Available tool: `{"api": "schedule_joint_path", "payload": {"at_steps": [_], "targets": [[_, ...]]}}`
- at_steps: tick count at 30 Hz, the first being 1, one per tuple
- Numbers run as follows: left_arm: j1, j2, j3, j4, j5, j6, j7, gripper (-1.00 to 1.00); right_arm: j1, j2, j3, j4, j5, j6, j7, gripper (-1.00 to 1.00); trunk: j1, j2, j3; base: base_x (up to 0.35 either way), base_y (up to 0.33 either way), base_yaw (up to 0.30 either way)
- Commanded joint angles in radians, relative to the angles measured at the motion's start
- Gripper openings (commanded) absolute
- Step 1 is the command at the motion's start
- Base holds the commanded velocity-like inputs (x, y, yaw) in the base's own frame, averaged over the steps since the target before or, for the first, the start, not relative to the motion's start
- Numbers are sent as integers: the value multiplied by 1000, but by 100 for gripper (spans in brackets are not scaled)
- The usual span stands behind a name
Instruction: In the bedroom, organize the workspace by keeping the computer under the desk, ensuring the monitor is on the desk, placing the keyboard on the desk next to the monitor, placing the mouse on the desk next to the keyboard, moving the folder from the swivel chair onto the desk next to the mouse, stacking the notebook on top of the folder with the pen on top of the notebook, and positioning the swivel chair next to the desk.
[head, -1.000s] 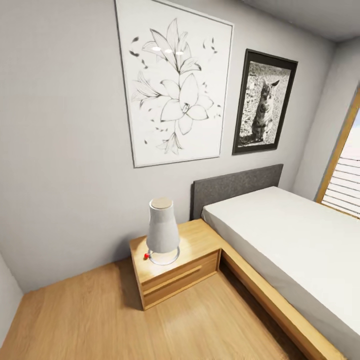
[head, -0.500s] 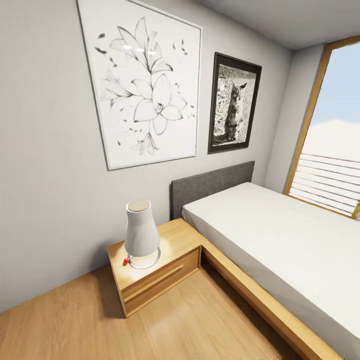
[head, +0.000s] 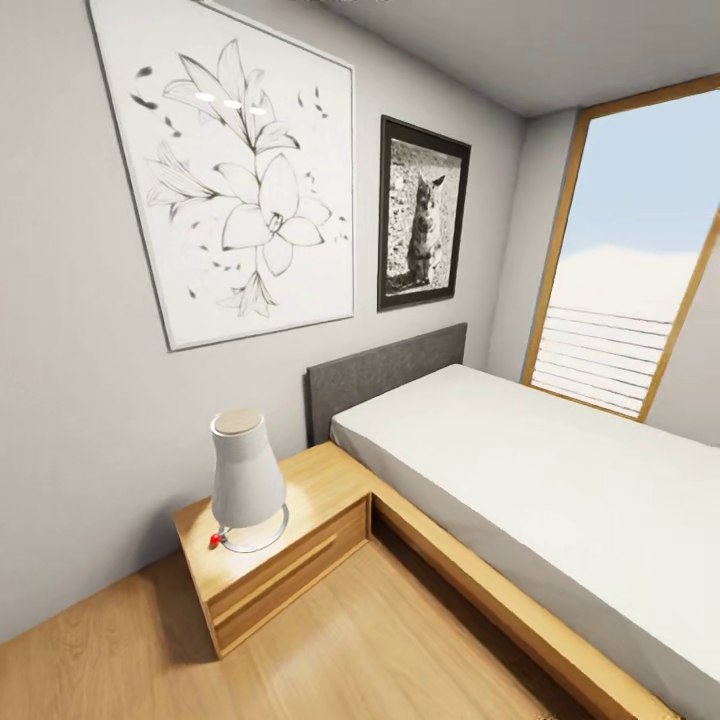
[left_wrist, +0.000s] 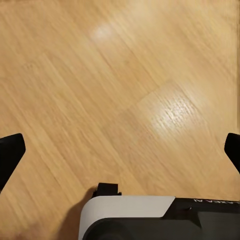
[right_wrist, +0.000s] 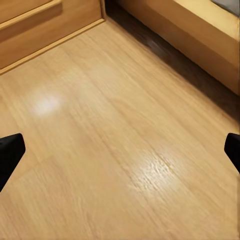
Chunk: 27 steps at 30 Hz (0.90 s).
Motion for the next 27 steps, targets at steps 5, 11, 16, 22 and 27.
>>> {"api": "schedule_joint_path", "payload": {"at_steps": [5,11,16,22,27], "targets": [[0,0,0,-1,7,-2,-1,100,-1,2,-1,1,7,-2,-5,100,0,-1,6,0,0,-202],[0,0,0,-1,7,-2,-1,100,-1,4,-2,1,3,1,-6,100,0,-1,11,0,0,-230],[0,0,0,-1,7,-2,-1,100,-1,4,-2,1,2,3,-6,100,0,-1,14,0,0,-253],[0,0,0,-1,7,-2,-1,100,-1,4,-2,1,2,3,-6,100,0,-1,15,0,0,-265],[0,0,0,-1,7,-2,-1,100,-1,4,-2,0,2,2,-6,100,0,-1,15,0,0,-270]]}}
